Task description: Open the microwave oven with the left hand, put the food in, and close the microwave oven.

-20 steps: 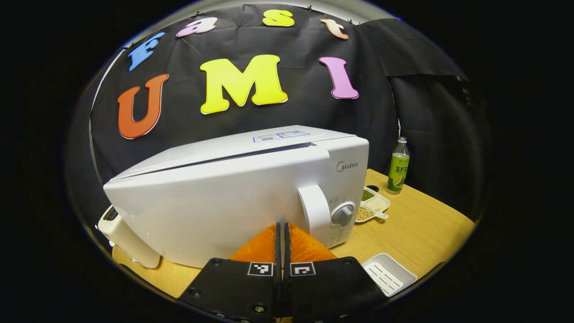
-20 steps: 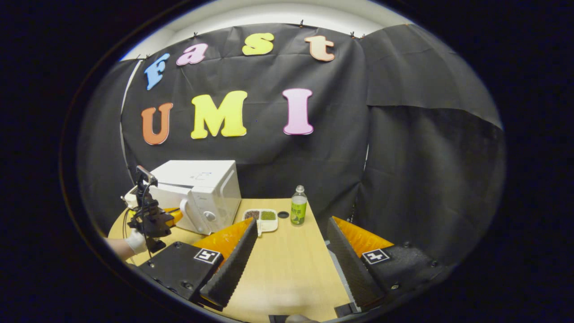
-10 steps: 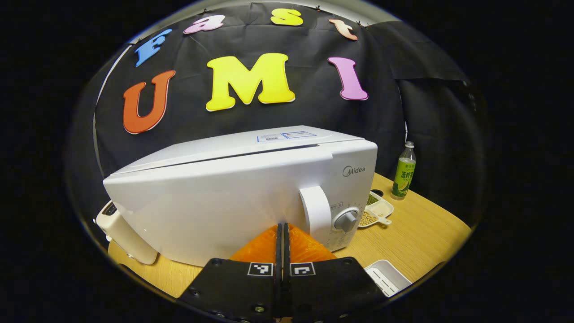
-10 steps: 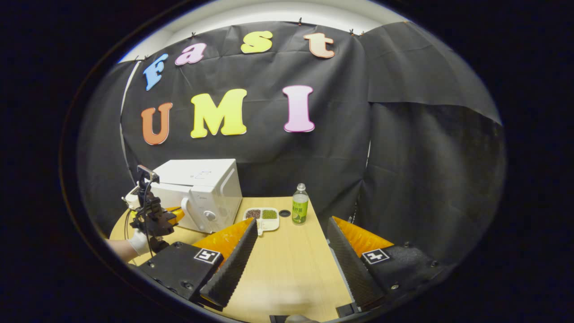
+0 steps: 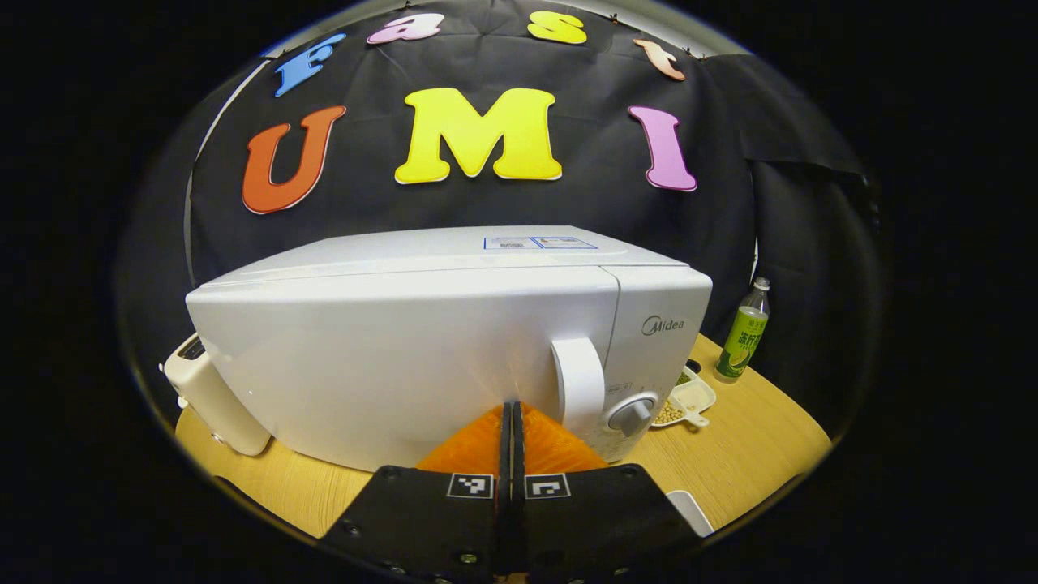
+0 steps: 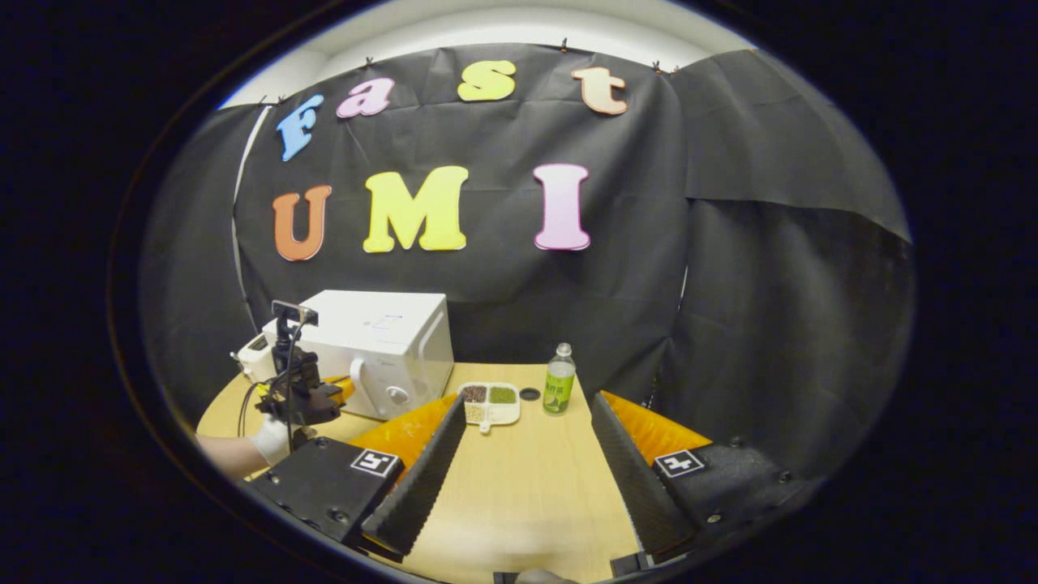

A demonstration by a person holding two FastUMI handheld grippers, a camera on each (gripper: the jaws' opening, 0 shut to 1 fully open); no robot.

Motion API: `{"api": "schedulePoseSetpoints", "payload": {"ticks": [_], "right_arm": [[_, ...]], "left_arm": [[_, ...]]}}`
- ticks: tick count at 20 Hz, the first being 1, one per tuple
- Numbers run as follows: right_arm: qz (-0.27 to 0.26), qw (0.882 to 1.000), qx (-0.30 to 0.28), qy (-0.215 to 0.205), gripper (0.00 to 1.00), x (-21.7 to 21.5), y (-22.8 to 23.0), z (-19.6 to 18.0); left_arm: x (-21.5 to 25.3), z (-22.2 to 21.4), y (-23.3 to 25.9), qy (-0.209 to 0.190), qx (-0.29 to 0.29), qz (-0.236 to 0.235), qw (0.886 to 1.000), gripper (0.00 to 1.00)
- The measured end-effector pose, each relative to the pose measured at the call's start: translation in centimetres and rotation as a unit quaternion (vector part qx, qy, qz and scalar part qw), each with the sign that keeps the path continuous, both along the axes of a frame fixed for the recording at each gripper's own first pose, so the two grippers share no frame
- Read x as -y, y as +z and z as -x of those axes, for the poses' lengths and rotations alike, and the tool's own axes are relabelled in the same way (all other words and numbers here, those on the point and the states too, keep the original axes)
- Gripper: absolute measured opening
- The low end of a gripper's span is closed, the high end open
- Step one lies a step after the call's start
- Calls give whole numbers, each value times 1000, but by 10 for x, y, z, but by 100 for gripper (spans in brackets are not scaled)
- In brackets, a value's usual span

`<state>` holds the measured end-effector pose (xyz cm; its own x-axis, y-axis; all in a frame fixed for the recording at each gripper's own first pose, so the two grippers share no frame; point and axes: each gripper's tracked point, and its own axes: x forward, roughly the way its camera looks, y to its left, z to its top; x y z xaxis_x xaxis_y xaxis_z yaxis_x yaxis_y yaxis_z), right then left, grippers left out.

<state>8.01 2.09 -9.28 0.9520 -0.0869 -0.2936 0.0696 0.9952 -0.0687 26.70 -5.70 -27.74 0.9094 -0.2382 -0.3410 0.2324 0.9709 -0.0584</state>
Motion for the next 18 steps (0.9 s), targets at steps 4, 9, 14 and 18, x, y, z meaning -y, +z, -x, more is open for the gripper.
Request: {"api": "schedulePoseSetpoints", "payload": {"ticks": [4,9,14,18], "right_arm": [[-6,1000,5,9,100,-7,0,-4],[-4,1000,18,23,100,-17,6,-6],[-7,999,21,34,100,-28,6,0],[0,999,31,38,100,-34,8,2]], "left_arm": [[-14,20,13,15,7,-6,1000,0],[-38,51,50,27,39,-32,998,33],[-39,64,69,26,60,-44,997,96],[-42,87,93,16,75,-39,996,96]]}}
